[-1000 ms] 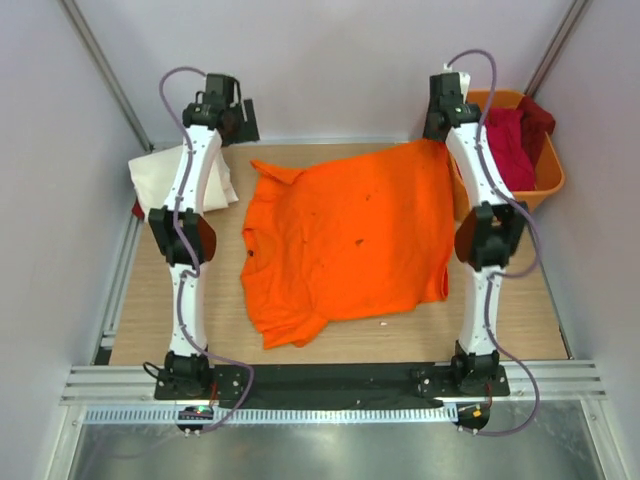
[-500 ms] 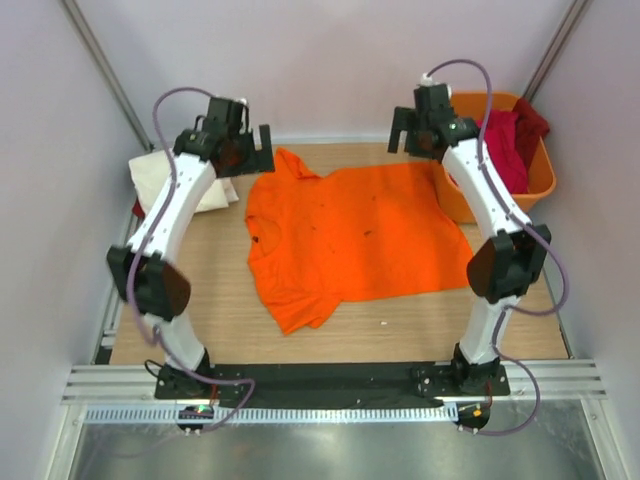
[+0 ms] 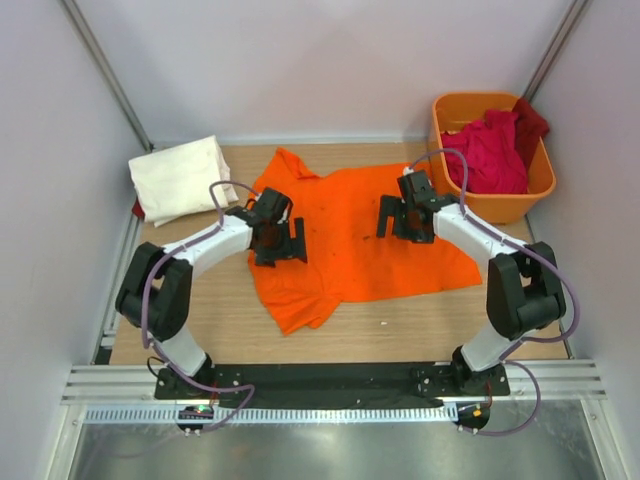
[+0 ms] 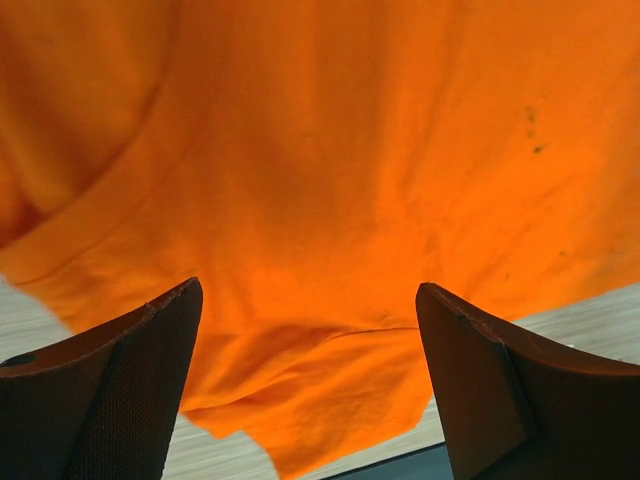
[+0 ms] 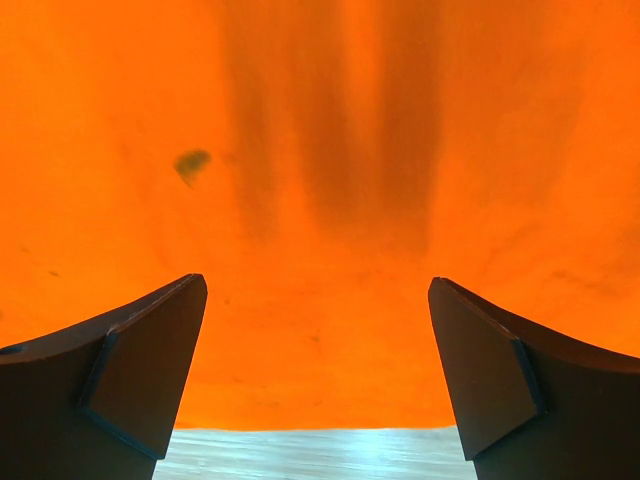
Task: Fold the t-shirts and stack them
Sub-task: Flatten the tshirt out
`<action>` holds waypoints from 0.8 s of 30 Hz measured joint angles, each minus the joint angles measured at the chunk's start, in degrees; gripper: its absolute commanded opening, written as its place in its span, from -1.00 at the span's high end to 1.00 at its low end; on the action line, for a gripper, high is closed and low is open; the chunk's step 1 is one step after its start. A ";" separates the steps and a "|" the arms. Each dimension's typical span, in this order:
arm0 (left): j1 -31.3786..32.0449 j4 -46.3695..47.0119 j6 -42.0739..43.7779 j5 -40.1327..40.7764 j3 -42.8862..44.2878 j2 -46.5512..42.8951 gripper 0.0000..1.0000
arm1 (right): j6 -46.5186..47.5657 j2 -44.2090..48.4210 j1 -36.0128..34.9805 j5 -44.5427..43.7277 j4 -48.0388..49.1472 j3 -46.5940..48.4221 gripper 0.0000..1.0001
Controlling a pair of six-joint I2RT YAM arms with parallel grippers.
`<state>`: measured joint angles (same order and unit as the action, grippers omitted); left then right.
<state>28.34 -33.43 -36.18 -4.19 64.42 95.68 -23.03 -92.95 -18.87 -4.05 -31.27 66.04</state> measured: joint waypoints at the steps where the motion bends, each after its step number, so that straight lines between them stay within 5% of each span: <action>1: 1.01 1.05 -0.92 -0.20 -0.39 0.63 -0.75 | -0.35 0.17 -0.11 0.26 1.16 -2.29 -0.99; 14: -0.74 6.12 -4.61 5.62 -6.12 1.77 -0.78 | -3.65 4.85 -4.48 -2.54 12.00 -19.71 -0.99; 24: -6.49 3.02 -5.44 9.38 -16.02 -8.20 -0.81 | -10.23 10.69 -13.42 -7.23 16.22 -26.43 -1.00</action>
<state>21.85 -30.41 -41.63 5.19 48.40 87.48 -33.26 -82.26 -32.29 -11.29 -15.05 39.62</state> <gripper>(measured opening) 0.903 0.996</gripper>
